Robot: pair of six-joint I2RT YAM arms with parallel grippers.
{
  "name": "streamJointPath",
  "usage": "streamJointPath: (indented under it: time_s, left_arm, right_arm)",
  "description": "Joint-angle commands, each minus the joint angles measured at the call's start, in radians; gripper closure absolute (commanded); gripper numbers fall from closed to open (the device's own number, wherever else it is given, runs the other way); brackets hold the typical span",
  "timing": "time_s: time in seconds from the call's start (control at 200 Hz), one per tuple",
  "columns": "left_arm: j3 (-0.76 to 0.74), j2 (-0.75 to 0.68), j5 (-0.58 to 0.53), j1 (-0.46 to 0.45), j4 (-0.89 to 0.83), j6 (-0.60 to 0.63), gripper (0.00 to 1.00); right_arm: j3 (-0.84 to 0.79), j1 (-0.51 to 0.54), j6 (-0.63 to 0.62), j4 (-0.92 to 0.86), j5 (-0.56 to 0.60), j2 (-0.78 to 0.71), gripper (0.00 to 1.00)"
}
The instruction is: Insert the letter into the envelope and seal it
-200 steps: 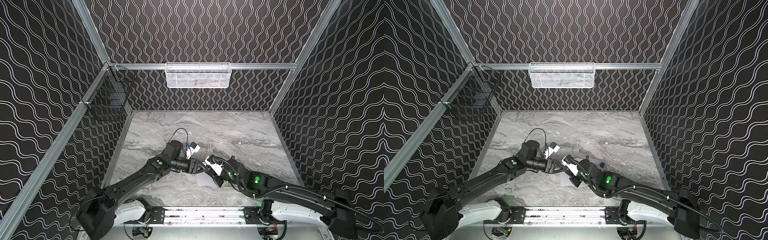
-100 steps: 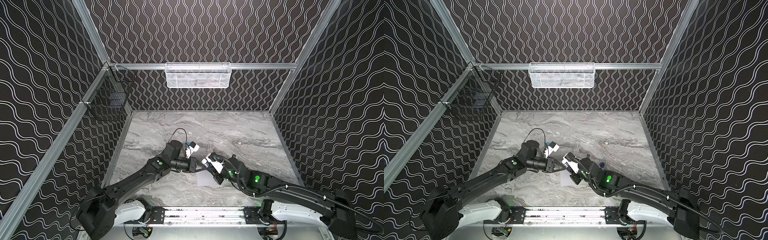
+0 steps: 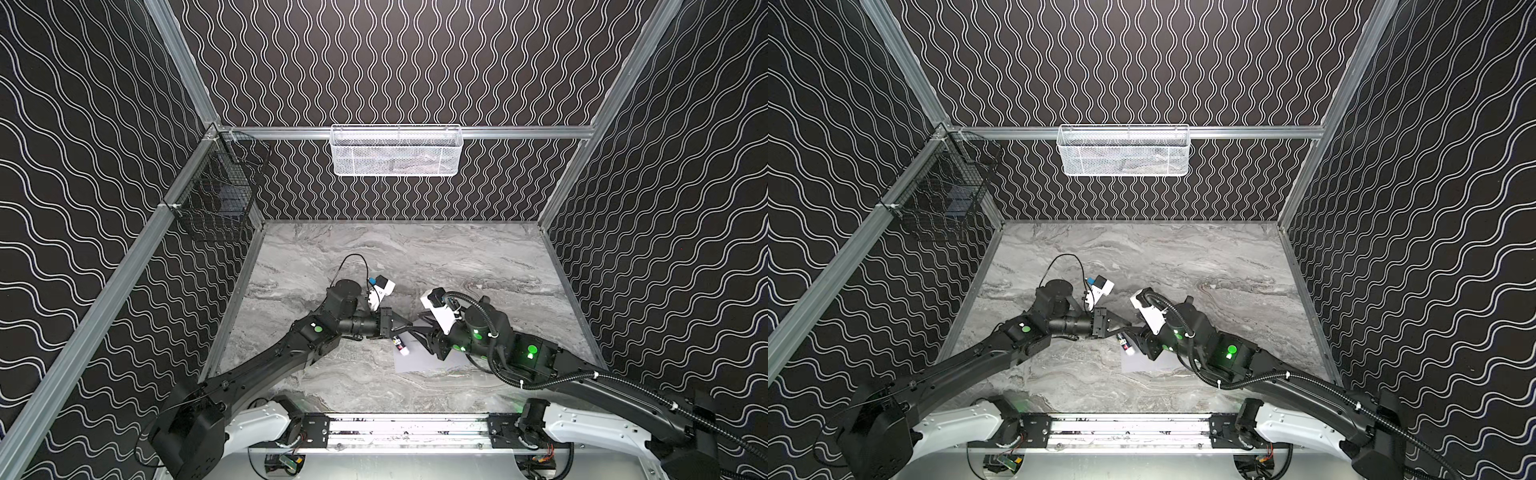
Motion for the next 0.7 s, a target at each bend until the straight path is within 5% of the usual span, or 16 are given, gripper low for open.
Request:
streamJointPath:
  time_s: [0.0, 0.08, 0.255, 0.445, 0.691]
  left_arm:
    - [-0.005, 0.009, -0.041, 0.002, -0.006, 0.029, 1.00]
    - [-0.017, 0.005, -0.111, 0.011, -0.147, 0.100, 0.99]
    - [-0.042, 0.035, -0.286, 0.105, -0.288, 0.210, 0.60]
    - [0.121, 0.179, -0.396, 0.145, -0.413, 0.378, 0.40]
    - [0.171, 0.386, -0.248, 0.261, -0.343, 0.406, 0.37]
  right_arm:
    - [-0.024, -0.039, 0.114, -0.052, -0.010, -0.009, 0.44]
    - [-0.066, -0.089, 0.194, -0.096, -0.053, 0.018, 0.43]
    - [-0.098, -0.116, 0.251, -0.051, -0.093, 0.127, 0.41]
    - [-0.051, -0.172, 0.205, 0.008, -0.209, 0.283, 0.40]
    - [-0.087, -0.163, 0.091, 0.292, -0.218, 0.444, 0.44]
